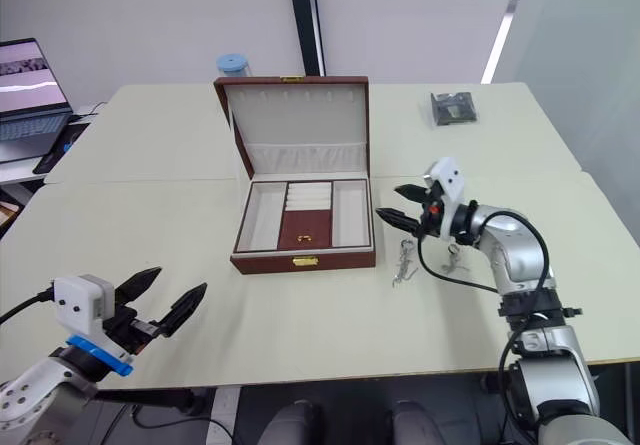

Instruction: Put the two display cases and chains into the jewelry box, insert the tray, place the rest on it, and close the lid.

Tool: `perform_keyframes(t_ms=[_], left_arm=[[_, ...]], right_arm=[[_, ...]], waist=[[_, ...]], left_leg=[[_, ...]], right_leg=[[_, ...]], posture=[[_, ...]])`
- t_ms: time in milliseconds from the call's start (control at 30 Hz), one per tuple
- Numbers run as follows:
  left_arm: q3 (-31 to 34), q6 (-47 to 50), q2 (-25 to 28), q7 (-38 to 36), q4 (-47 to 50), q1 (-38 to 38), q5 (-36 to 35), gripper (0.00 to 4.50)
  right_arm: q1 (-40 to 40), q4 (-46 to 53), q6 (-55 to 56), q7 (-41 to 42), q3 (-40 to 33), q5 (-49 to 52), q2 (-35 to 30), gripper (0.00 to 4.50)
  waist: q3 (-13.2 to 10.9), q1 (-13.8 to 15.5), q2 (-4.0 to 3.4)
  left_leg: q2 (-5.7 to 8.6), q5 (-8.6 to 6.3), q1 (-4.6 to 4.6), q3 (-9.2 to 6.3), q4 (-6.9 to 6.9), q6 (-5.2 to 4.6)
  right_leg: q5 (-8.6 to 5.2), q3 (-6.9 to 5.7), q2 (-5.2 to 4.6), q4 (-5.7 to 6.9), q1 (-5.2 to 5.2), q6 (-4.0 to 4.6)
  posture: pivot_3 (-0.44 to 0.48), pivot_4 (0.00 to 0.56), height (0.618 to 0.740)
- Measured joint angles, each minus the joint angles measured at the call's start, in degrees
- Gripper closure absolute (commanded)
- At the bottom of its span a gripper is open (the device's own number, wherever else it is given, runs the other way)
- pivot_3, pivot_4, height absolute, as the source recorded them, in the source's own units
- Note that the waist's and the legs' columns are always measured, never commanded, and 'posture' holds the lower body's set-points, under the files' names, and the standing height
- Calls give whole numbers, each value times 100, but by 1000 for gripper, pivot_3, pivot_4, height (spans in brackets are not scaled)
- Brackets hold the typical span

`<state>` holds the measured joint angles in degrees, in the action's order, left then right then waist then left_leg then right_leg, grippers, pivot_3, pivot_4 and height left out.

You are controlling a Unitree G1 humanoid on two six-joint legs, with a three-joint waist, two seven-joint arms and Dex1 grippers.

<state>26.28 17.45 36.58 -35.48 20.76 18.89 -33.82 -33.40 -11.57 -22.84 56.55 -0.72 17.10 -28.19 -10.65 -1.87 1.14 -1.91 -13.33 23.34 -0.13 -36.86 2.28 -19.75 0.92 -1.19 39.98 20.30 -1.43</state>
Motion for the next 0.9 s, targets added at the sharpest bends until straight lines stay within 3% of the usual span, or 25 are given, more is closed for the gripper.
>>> perform_keyframes(t_ms=[167, 367, 567, 900], left_arm=[[164, 1, 665, -475, -899, -553, 113, 0], [359, -170, 1260, -962, -2036, -1025, 382, 0], [565, -460, 1417, -1277, -2924, -1294, 605, 0], [565, -603, 1484, -1480, -3283, -1502, 738, 0]], right_arm=[[830, 289, 405, 272, -93, -2, -555, 52], [1667, 506, 522, 206, -699, 122, -1007, 52], [2313, 545, 608, 63, -1168, 201, -1242, 52], [2499, 269, 838, -159, -1255, 158, -1417, 52]], waist=[[-1, 4, 1], [-1, 9, 1], [-1, 4, 1], [-1, 5, 1]], left_leg=[[2, 0, 0, 4, 0, 0], [2, 0, -1, 5, 3, 0], [0, 0, -3, 7, 3, 1], [0, 0, -3, 8, 4, 1]], right_leg=[[0, 3, -3, -2, -1, 0], [0, 3, -5, -3, 0, -1], [0, 4, -5, -2, -2, -1], [0, 4, -7, -2, -2, -1]], posture=[[0, 150, 740], [0, 150, 740], [0, 150, 740], [0, 150, 740]])
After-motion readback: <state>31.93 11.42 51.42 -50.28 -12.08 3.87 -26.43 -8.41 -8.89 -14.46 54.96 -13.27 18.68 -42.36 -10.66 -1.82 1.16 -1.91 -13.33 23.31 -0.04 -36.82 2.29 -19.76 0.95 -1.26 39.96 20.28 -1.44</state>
